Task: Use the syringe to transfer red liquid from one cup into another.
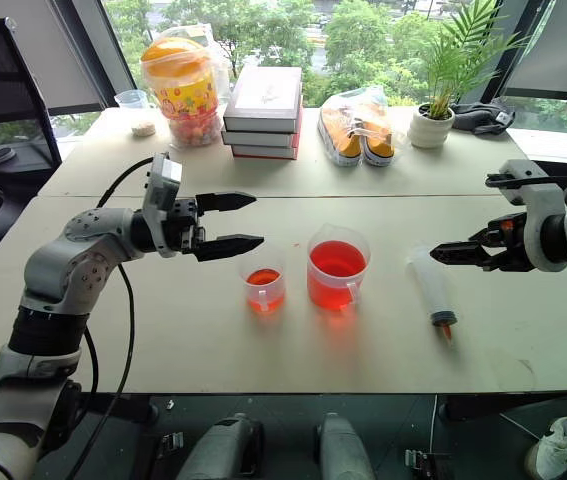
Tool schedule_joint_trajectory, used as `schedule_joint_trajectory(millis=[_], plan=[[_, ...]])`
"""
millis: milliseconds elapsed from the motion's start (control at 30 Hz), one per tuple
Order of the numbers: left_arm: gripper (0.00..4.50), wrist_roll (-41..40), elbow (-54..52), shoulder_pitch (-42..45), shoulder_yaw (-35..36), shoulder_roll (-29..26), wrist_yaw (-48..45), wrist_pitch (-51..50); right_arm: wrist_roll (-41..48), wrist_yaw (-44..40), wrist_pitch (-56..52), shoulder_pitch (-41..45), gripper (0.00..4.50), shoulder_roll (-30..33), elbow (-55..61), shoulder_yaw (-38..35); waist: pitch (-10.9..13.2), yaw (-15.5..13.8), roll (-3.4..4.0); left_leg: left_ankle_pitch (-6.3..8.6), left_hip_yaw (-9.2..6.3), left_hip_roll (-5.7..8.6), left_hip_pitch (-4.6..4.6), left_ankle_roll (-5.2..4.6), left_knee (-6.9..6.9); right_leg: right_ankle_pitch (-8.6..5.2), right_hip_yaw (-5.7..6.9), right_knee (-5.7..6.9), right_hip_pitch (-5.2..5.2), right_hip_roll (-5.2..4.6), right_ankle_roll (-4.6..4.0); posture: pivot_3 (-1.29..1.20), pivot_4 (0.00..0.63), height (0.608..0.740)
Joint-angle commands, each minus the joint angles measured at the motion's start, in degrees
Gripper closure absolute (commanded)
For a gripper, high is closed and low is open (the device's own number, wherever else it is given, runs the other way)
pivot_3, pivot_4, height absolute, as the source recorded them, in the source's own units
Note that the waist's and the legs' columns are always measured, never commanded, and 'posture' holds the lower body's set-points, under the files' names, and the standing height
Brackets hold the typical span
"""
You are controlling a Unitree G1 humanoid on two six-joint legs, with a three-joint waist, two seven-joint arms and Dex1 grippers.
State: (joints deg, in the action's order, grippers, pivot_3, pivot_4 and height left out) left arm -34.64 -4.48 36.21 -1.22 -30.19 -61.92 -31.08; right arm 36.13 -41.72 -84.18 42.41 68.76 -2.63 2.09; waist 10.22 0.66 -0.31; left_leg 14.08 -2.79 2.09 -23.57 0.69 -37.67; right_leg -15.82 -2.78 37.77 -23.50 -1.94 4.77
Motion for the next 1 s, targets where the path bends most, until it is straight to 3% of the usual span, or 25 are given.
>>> schedule_joint_trajectory(millis=[33,367,700,833,933,1000], plan=[[0.0,0.44,-1.7,-0.76,0.29,0.52,0.63,1.38,-5.21,1.12,-0.99,6.51,0.03,-2.56,-8.34,5.85,0.0,-0.01,0.0,0.0,0.02,0.01,-0.03,0.0,0.06,0.0,-0.01,-0.02,-0.05,0.0,0.01,0.0,0.15,0.74],[0.0,-0.04,-5.2,-4.02,1.6,0.06,3.63,0.51,-14.44,-6.92,2.46,17.78,0.03,-12.17,-25.51,23.87,0.0,0.07,0.0,-0.01,0.11,0.02,-0.12,0.01,0.51,0.02,-0.07,-0.14,-0.32,0.05,0.02,0.0,0.15,0.74],[0.0,-0.32,-7.82,-6.15,1.92,-0.55,5.69,0.36,-19.68,-13.16,4.56,17.94,0.03,-15.21,-27.32,30.97,0.0,0.08,0.0,-0.01,0.06,0.05,-0.11,0.01,0.44,0.02,-0.03,-0.15,-0.26,0.04,0.03,0.0,0.15,0.74],[0.0,-0.37,-7.98,-6.54,1.95,-0.72,5.91,0.64,-21.01,-14.25,4.63,17.15,1.22,-15.58,-26.56,31.54,0.0,0.07,0.0,-0.01,0.05,0.05,-0.08,0.01,0.41,0.03,-0.02,-0.15,-0.21,0.04,0.03,0.0,0.15,0.74],[0.0,-0.03,-7.22,-5.99,1.75,-0.67,5.91,1.01,-21.5,-14.96,3.94,16.19,2.78,-15.3,-24.41,32.0,-0.01,0.08,-0.01,-0.01,0.02,0.05,-0.08,0.01,0.44,0.02,0.0,-0.15,-0.21,0.05,0.03,0.0,0.15,0.74],[0.0,0.17,-6.52,-5.48,1.68,-0.74,5.62,1.25,-21.63,-14.91,3.21,15.74,3.06,-15.17,-23.12,31.43,-0.01,0.14,-0.01,-0.01,0.01,0.05,-0.07,0.01,0.43,0.03,0.0,-0.15,-0.21,0.04,0.03,0.0,0.15,0.74]])
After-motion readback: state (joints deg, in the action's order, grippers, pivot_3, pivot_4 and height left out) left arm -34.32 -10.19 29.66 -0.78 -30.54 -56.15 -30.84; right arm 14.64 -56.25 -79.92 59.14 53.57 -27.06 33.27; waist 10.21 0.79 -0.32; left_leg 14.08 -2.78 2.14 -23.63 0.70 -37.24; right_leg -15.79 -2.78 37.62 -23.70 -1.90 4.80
